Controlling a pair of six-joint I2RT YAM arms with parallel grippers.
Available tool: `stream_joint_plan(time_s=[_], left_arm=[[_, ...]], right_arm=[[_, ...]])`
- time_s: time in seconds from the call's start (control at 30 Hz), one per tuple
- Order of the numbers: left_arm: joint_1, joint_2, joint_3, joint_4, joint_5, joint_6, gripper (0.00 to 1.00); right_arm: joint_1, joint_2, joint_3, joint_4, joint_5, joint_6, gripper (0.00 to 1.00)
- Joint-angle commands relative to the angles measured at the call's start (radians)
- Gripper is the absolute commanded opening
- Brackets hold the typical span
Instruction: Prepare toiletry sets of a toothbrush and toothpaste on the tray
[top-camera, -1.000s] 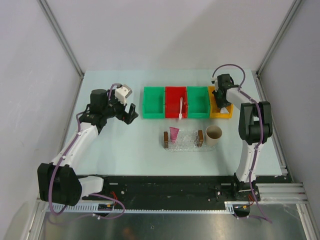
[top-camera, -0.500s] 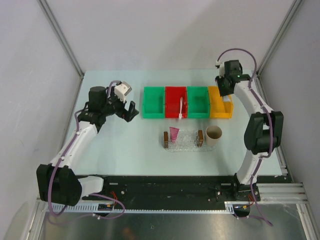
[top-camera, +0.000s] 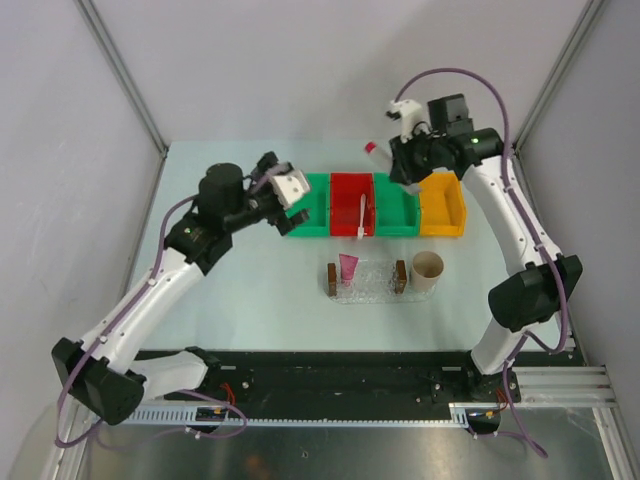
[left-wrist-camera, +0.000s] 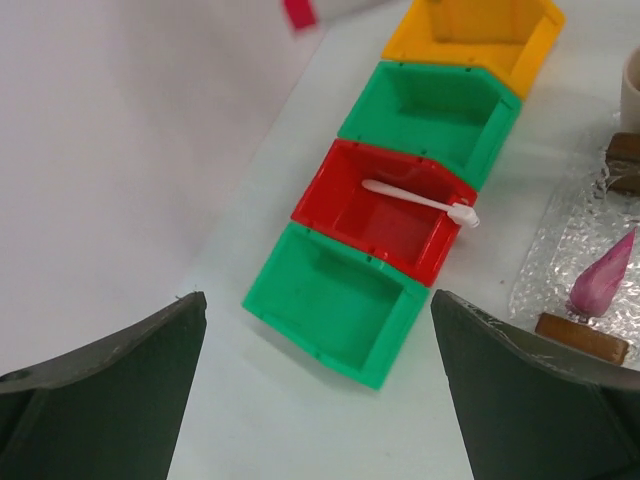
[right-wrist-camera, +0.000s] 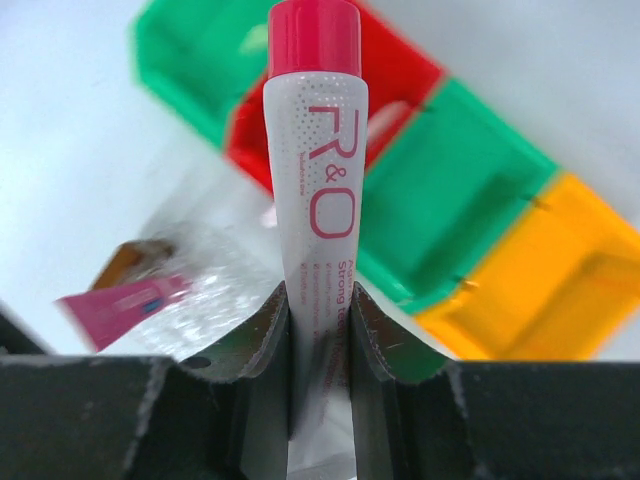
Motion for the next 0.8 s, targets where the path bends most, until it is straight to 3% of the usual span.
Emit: stream_joint_plan(time_s=[0.0,0.33,0.77], left_arm=[[-0.147,-0.043,0.036,0.003,-0.182,0.3,0.99],[-0.353,0.019,0.024,-0.019,-0.312,0.518,1.0],[-0.415,0.081,0.0,-0.035,-0.335,0.611,0.99]], right_arm=[[0.095,-0.015,0.066,-0.124,-0.187,-0.034,0.19],[0.216,0.048,0.079,-0.214,-0.356,-0.102,0.18],[0.254,0.048,0.076,-0.28,-0.448,-0.162,0.18]])
